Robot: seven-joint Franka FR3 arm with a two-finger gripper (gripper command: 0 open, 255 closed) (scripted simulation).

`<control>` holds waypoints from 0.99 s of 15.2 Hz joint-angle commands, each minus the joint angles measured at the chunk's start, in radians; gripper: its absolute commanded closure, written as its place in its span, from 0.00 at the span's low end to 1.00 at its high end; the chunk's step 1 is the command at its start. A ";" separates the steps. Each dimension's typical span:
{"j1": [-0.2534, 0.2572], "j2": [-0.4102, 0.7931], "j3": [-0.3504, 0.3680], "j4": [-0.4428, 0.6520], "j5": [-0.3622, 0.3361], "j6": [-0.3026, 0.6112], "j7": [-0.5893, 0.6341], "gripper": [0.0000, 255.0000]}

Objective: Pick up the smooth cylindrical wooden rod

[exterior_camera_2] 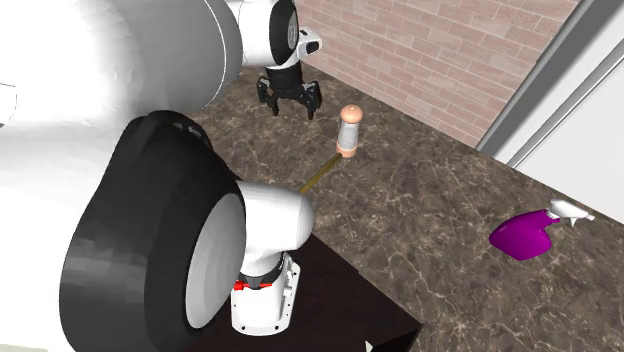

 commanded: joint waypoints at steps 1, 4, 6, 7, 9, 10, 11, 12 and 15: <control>-0.031 0.024 -0.003 -0.056 -0.014 0.085 0.041 0.00; -0.076 0.088 0.000 -0.121 -0.035 0.217 0.108 0.00; -0.110 0.146 0.004 -0.157 -0.053 0.311 0.157 0.00; -0.129 0.179 0.008 -0.172 -0.063 0.361 0.182 0.00; -0.170 0.256 0.017 -0.198 -0.089 0.465 0.237 0.00; -0.194 0.299 0.024 -0.208 -0.106 0.518 0.268 0.00; -0.221 0.345 0.033 -0.215 -0.126 0.573 0.301 0.00; -0.253 0.395 0.045 -0.221 -0.151 0.628 0.338 0.00; -0.378 0.545 0.103 -0.221 -0.274 0.779 0.481 0.00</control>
